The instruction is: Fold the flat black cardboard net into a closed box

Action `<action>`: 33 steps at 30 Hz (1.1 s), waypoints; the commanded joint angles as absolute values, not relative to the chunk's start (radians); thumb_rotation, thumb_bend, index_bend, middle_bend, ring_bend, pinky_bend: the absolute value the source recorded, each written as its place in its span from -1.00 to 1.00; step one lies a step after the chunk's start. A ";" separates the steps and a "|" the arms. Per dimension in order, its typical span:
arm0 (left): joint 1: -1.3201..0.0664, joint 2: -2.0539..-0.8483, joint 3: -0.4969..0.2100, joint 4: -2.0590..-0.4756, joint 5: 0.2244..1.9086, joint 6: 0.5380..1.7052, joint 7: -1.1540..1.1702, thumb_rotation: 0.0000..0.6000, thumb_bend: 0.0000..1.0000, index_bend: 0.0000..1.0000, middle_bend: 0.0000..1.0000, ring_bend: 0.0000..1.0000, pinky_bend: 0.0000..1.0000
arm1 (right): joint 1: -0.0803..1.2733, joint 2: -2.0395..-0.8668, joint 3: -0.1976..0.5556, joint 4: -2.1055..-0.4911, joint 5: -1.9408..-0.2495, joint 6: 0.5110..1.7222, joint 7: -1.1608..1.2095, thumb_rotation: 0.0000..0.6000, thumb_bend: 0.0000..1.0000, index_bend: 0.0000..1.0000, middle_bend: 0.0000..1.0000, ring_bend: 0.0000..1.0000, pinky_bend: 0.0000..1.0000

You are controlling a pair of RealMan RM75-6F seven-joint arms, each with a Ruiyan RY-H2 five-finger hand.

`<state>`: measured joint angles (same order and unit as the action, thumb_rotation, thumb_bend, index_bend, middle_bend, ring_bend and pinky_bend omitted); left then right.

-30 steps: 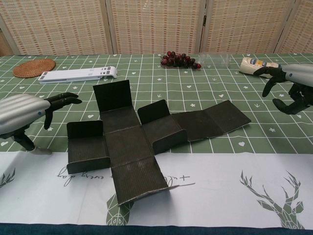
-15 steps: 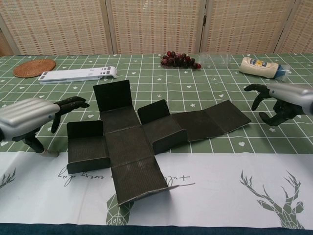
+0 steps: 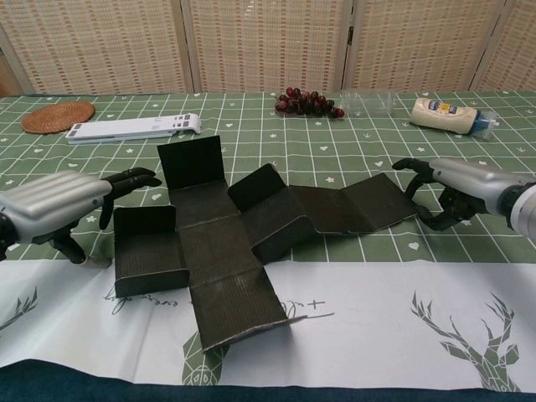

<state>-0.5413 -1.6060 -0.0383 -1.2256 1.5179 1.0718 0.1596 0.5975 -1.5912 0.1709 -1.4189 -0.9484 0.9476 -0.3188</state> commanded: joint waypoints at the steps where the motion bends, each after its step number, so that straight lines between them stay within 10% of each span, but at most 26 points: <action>1: -0.544 -1.610 -0.037 -1.224 1.516 1.071 0.160 1.00 -0.79 -1.00 -1.00 0.02 0.55 | 0.598 -1.603 0.170 -1.426 -0.971 0.954 -0.302 1.00 0.28 -1.00 -0.47 0.70 0.92; 33: -0.574 -1.611 -0.049 -1.246 1.564 1.157 0.066 1.00 -0.79 -1.00 -1.00 -0.06 0.55 | 0.605 -1.682 0.141 -1.558 -1.159 1.008 -0.231 1.00 0.26 -1.00 -0.46 0.70 0.92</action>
<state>-0.5740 -1.6109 -0.0484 -1.2454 1.5636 1.1565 0.0659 0.6031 -1.6800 0.1410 -1.5564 -1.1569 1.0072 -0.2292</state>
